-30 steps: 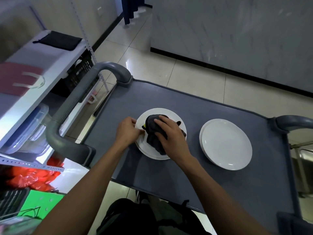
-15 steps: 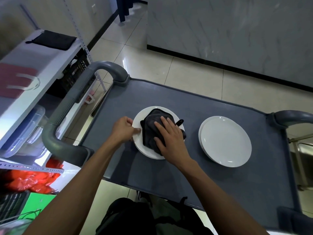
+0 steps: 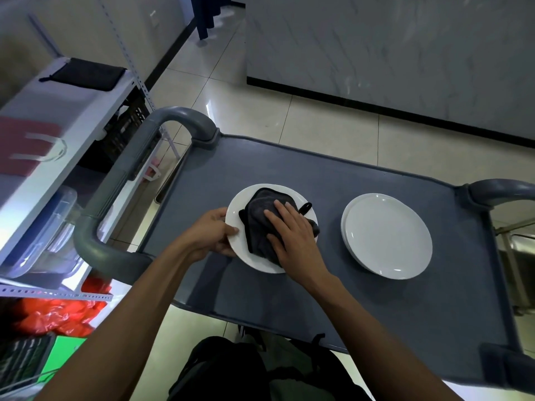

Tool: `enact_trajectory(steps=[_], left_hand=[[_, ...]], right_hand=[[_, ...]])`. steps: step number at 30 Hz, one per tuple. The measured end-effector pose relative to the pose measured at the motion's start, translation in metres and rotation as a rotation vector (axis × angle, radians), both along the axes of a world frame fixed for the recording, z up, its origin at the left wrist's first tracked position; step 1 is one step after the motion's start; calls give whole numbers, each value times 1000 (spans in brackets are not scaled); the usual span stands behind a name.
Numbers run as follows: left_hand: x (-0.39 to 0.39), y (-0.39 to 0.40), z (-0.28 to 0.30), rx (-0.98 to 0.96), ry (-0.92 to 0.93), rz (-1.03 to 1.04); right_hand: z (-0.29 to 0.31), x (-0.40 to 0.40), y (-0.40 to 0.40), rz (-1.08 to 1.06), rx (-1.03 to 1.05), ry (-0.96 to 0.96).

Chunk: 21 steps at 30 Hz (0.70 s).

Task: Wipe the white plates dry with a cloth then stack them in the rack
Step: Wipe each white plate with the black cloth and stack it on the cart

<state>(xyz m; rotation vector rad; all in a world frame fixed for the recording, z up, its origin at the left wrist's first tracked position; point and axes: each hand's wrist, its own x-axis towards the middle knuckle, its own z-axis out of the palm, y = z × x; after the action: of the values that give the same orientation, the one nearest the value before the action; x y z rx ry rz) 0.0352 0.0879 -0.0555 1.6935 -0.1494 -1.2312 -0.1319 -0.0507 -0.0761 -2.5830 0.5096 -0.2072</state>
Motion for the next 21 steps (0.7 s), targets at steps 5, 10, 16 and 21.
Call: enact_trajectory(steps=[5, 10, 16, 21], left_hand=[[-6, 7, 1, -67, 21, 26], [-22, 2, 4, -130, -29, 78], [-43, -22, 15, -190, -64, 69], [-67, -50, 33, -260, -107, -20]], right_hand=[[3, -1, 1, 19, -24, -19], [7, -6, 0, 12, -58, -47], [19, -26, -17, -29, -158, -105], [37, -48, -38, -49, -256, -157]])
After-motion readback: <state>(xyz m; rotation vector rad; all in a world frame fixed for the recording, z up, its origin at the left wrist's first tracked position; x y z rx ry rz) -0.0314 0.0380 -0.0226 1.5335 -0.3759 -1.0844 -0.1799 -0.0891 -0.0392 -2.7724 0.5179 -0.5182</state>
